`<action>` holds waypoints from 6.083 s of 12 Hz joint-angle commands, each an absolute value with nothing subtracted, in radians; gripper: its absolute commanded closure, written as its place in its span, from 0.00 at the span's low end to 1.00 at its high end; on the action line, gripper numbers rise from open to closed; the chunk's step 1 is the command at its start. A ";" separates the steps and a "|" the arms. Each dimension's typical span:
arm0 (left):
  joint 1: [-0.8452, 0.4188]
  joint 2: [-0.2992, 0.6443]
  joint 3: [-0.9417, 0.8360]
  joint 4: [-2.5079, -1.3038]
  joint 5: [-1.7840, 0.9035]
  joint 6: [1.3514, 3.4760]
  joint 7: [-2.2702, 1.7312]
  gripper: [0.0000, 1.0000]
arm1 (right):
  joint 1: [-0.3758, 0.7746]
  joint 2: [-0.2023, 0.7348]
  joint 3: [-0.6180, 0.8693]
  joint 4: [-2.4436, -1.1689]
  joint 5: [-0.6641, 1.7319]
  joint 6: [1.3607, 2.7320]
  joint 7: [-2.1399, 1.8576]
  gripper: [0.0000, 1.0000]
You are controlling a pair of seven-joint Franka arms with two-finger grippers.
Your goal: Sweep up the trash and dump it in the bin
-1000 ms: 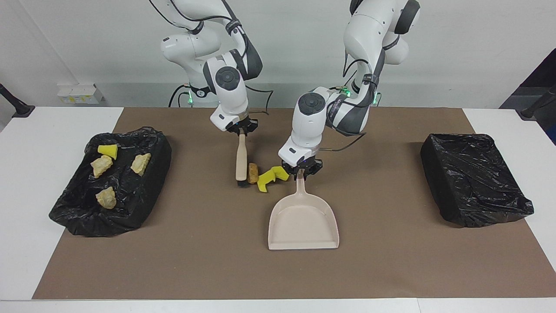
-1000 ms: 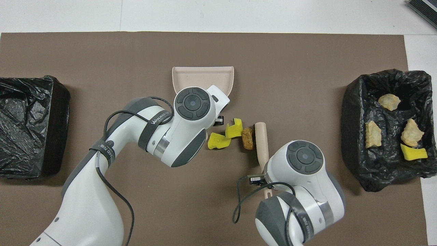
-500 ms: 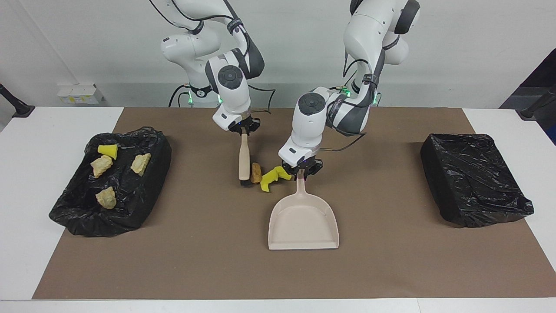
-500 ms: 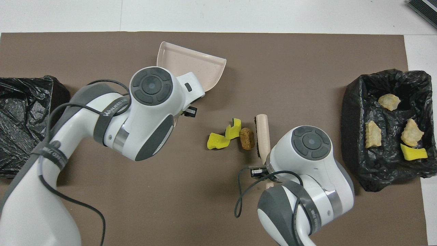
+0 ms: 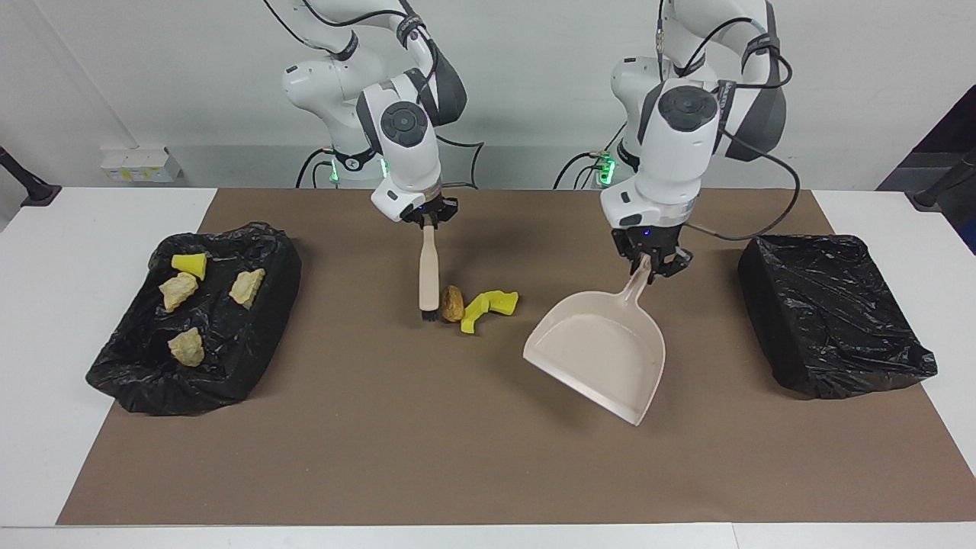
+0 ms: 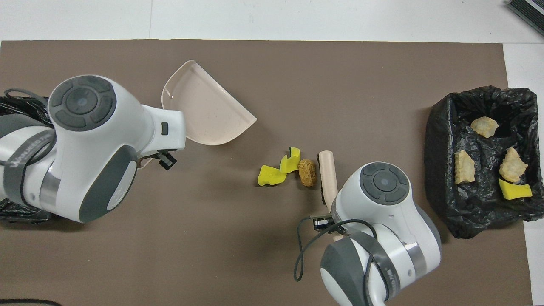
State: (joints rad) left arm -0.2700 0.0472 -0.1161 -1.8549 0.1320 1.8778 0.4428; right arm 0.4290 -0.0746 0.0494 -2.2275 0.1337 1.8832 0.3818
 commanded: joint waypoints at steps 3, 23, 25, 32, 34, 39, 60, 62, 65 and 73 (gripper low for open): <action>-0.229 -0.052 -0.124 -2.005 0.144 1.882 0.893 1.00 | 0.443 -0.103 0.052 -2.335 0.126 1.974 0.386 1.00; -0.261 -0.044 -0.127 -2.220 0.101 2.054 0.819 1.00 | 0.753 0.158 0.040 -1.990 0.301 2.035 0.603 1.00; -0.238 -0.051 -0.127 -2.246 0.054 2.087 0.796 1.00 | 0.672 0.159 0.044 -1.947 0.171 1.949 0.595 1.00; -0.230 -0.057 -0.127 -2.278 0.014 2.169 0.787 1.00 | 0.509 0.317 0.046 -1.798 -0.084 1.914 0.362 1.00; -0.233 -0.057 -0.127 -2.278 0.014 2.169 0.770 1.00 | 0.526 0.356 0.061 -1.799 -0.078 1.983 0.359 1.00; -0.233 -0.057 -0.126 -2.278 0.014 2.169 0.769 1.00 | 0.557 0.353 0.146 -1.812 0.085 2.028 0.284 1.00; 0.017 -0.132 -0.123 -2.120 -0.072 2.054 0.482 1.00 | 0.481 0.100 0.156 -1.905 0.064 1.796 0.353 1.00; 0.081 -0.135 -0.123 -2.074 -0.071 2.002 0.492 1.00 | 0.546 0.097 0.156 -1.921 0.064 1.815 0.443 1.00; 0.148 -0.135 -0.121 -2.048 -0.071 1.997 0.495 1.00 | 0.659 0.144 0.156 -1.916 0.064 1.871 0.611 1.00; 0.377 -0.147 -0.088 -2.005 -0.071 1.970 0.828 1.00 | 0.752 0.212 0.158 -1.971 0.198 2.006 0.815 1.00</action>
State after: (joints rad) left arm 0.3330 -0.1300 -0.0965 -2.0171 -0.0578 2.0149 0.7221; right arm 0.7638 0.2188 0.1518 -1.9456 0.1601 1.9839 0.8144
